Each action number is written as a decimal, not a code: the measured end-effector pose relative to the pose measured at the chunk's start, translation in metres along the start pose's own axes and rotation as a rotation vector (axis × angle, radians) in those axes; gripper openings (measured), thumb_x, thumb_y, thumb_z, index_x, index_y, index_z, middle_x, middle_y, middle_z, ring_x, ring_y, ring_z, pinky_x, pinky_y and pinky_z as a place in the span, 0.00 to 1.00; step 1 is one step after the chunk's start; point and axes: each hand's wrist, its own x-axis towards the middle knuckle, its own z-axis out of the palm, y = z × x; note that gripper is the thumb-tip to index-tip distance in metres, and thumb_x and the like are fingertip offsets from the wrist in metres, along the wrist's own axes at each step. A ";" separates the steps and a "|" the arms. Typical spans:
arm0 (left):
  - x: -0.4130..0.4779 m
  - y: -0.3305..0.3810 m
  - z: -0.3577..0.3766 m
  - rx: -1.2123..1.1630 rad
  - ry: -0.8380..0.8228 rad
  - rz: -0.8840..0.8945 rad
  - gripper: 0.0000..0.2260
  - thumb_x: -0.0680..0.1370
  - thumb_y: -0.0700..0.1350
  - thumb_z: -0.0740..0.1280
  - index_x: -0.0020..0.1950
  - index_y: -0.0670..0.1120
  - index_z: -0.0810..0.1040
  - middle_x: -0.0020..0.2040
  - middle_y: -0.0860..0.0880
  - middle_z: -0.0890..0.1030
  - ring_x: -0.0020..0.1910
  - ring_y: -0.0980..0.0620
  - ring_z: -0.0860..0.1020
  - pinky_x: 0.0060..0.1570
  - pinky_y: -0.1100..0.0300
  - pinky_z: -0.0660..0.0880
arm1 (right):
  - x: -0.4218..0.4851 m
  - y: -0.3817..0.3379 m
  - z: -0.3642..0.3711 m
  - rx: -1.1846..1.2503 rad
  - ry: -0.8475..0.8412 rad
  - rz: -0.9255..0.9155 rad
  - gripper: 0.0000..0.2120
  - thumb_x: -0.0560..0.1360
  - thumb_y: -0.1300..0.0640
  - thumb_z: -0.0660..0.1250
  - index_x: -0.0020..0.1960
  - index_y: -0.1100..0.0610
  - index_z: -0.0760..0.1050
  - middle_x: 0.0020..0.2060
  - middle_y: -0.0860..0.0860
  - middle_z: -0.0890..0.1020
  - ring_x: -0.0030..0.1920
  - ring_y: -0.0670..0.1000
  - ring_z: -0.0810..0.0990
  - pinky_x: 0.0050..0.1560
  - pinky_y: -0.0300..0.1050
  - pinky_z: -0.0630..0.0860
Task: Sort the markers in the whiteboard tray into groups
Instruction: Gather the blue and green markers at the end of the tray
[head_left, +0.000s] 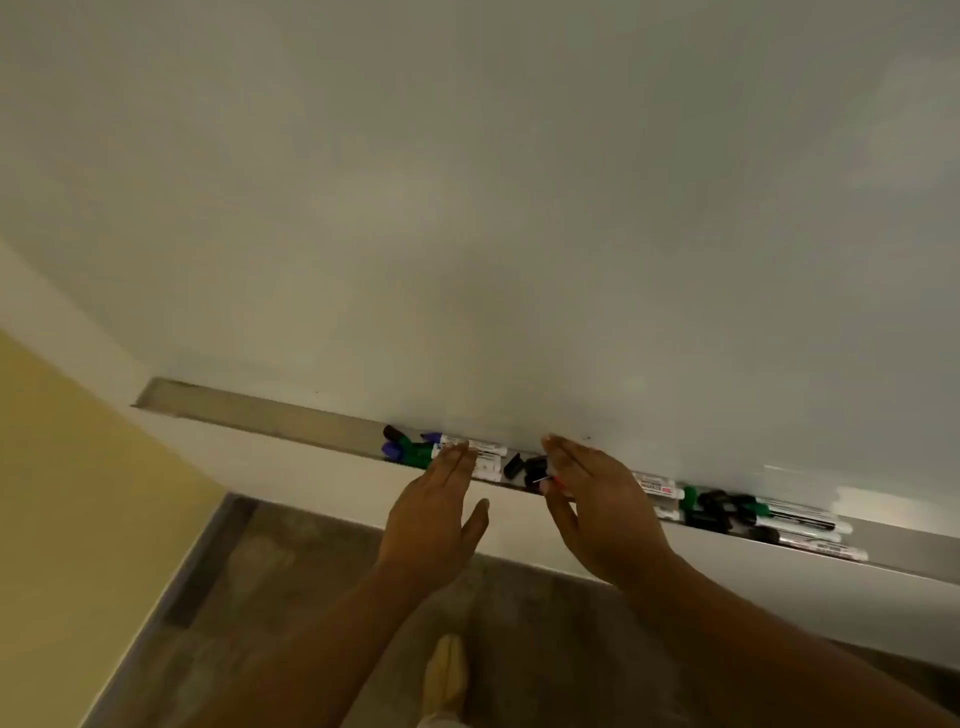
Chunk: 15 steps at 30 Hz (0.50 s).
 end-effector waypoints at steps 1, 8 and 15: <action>0.004 -0.005 0.001 -0.011 -0.005 -0.003 0.28 0.80 0.58 0.56 0.78 0.49 0.54 0.78 0.51 0.57 0.77 0.54 0.54 0.71 0.60 0.53 | 0.004 0.001 0.006 0.000 -0.005 -0.005 0.20 0.77 0.51 0.64 0.67 0.56 0.74 0.61 0.53 0.81 0.58 0.55 0.80 0.60 0.50 0.73; 0.042 -0.037 0.004 -0.122 0.003 0.089 0.24 0.78 0.51 0.65 0.72 0.47 0.68 0.69 0.48 0.73 0.68 0.50 0.71 0.68 0.58 0.65 | 0.030 -0.013 0.037 -0.014 -0.134 0.134 0.15 0.74 0.54 0.70 0.60 0.52 0.79 0.53 0.48 0.84 0.49 0.49 0.81 0.53 0.43 0.76; 0.059 -0.086 -0.010 -0.305 0.151 -0.092 0.15 0.76 0.47 0.68 0.62 0.47 0.76 0.56 0.49 0.80 0.53 0.53 0.77 0.52 0.61 0.74 | 0.058 -0.022 0.056 0.054 -0.163 0.223 0.13 0.76 0.55 0.68 0.60 0.51 0.79 0.54 0.48 0.83 0.51 0.49 0.80 0.51 0.42 0.77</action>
